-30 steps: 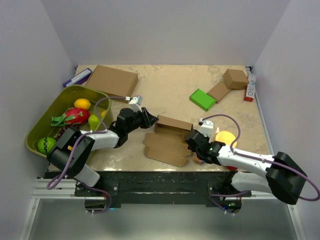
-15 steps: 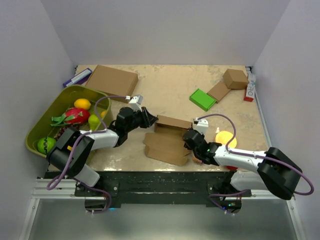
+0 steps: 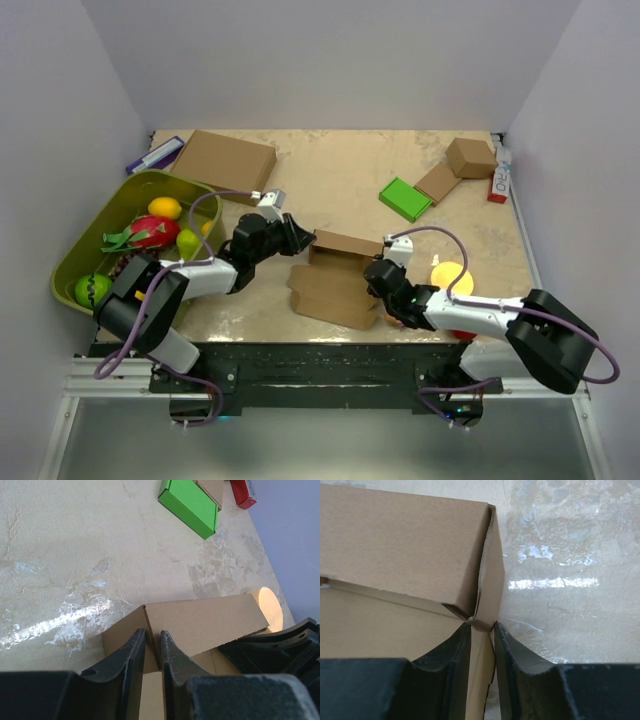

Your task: Fold the paper box

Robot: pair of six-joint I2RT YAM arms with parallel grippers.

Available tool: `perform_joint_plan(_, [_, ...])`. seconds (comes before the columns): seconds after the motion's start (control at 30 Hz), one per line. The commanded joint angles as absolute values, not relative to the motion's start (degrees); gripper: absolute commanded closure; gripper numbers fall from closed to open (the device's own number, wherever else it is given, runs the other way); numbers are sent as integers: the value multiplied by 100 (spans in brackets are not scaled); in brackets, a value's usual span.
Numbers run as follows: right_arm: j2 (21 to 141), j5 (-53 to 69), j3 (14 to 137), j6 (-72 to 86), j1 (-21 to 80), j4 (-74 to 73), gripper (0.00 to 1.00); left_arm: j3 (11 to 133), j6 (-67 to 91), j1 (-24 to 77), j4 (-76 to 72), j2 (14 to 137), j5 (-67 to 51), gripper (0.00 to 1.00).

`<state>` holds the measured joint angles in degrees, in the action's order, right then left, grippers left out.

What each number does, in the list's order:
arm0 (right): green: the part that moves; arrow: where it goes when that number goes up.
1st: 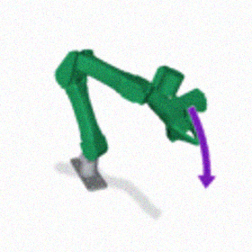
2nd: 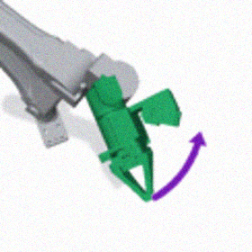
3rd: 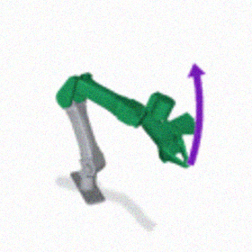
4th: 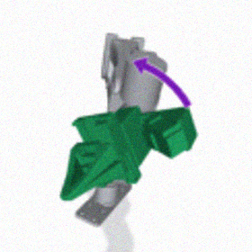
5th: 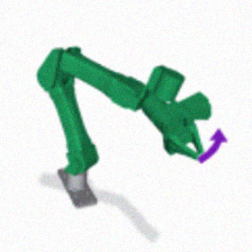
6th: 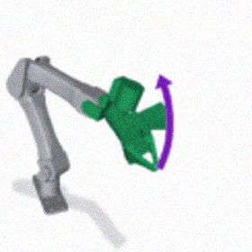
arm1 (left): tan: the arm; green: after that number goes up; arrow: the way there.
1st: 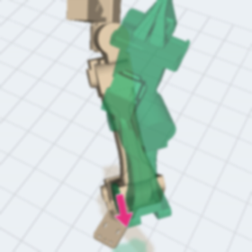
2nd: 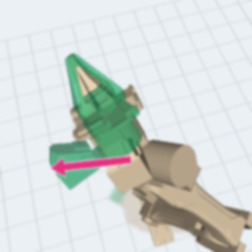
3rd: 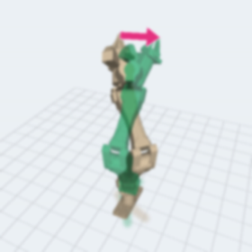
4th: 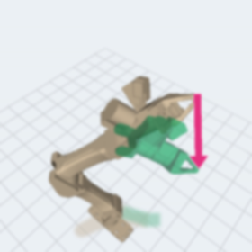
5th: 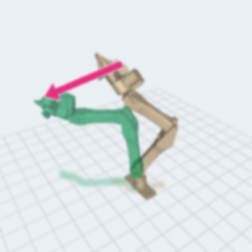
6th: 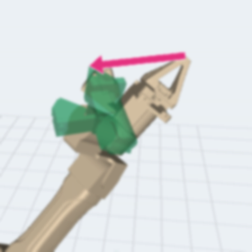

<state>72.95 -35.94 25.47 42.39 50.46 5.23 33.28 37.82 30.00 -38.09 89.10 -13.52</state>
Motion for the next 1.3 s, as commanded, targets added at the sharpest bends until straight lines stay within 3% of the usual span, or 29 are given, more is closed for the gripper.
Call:
perform_joint_plan(0.0, [7610,-4130,2742,4280,5027,659,73,3366,3524,2953,-3516,9053,-1362,78])
perform_joint_plan(0.4, [8025,-4421,2707,3938,4966,1405,78,3392,3454,2944,-3507,9105,-1424,80])
perform_joint_plan(0.63, [8279,-4562,2777,3788,4957,1670,99,3454,3463,2944,-3524,9193,-1564,82])
perform_joint_plan(0.83, [8525,-4807,3014,4209,4966,1126,100,3463,3507,2944,-3621,9185,-1591,82])
perform_joint_plan(0.9, [8534,-4799,3041,4289,4957,1064,96,3480,3516,2944,-3612,9193,-1591,82])
perform_joint_plan(0.93, [8499,-4790,3058,4306,4957,1011,86,3489,3524,2936,-3612,9193,-1573,82])
perform_joint_plan(1.17, [7946,-4887,2848,4465,4913,932,59,3524,3498,2944,-3507,9167,-1521,82])
perform_joint_plan(1.27, [7656,-4922,2699,4447,4852,1028,55,3533,3480,2944,-3472,9158,-1512,82])
